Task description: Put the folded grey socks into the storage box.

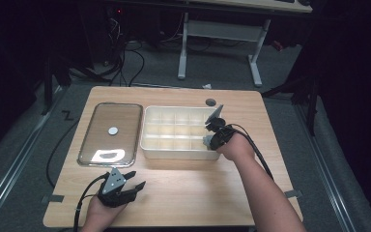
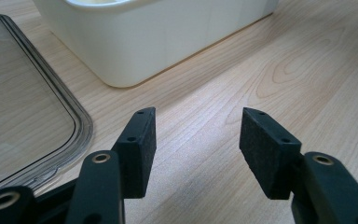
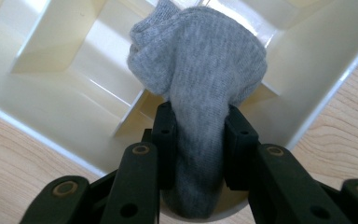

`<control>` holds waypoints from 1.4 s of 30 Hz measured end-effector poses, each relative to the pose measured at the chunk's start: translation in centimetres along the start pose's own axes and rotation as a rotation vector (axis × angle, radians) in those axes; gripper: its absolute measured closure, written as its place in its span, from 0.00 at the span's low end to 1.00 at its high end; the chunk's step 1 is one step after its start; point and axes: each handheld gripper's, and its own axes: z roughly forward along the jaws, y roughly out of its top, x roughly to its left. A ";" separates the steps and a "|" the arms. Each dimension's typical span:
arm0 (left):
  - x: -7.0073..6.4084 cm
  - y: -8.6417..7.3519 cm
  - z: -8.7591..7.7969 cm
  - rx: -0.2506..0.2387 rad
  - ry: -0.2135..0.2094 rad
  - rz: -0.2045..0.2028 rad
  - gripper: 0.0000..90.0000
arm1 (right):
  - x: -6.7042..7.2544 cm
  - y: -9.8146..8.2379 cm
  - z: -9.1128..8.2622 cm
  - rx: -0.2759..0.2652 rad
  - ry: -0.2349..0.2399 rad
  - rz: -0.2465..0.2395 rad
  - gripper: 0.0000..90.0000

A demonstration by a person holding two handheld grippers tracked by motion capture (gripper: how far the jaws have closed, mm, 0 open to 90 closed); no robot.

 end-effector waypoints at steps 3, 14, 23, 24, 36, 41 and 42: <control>0.0 0.0 0.1 0.001 0.001 0.000 0.52 | 0.0 0.0 0.2 0.005 0.004 0.005 0.79; -0.1 0.0 0.1 0.007 -0.006 0.005 0.52 | 0.1 0.1 0.7 0.010 -0.002 -0.002 0.80; -0.2 -0.1 0.3 0.008 -0.007 0.010 0.52 | 0.4 0.3 1.5 0.025 -0.009 -0.008 0.80; -0.2 -0.1 0.3 0.008 -0.007 0.010 0.52 | 0.4 0.3 1.5 0.025 -0.009 -0.008 0.80; -0.3 -0.1 0.2 0.013 -0.009 0.011 0.52 | 0.6 0.3 1.4 0.020 -0.015 -0.003 0.75; -0.3 -0.1 0.2 0.011 -0.007 0.011 0.52 | 0.6 0.4 1.2 0.028 -0.017 -0.005 0.73; -0.2 -0.1 0.3 0.010 -0.007 0.011 0.52 | 0.6 0.5 1.2 0.030 -0.017 -0.002 0.73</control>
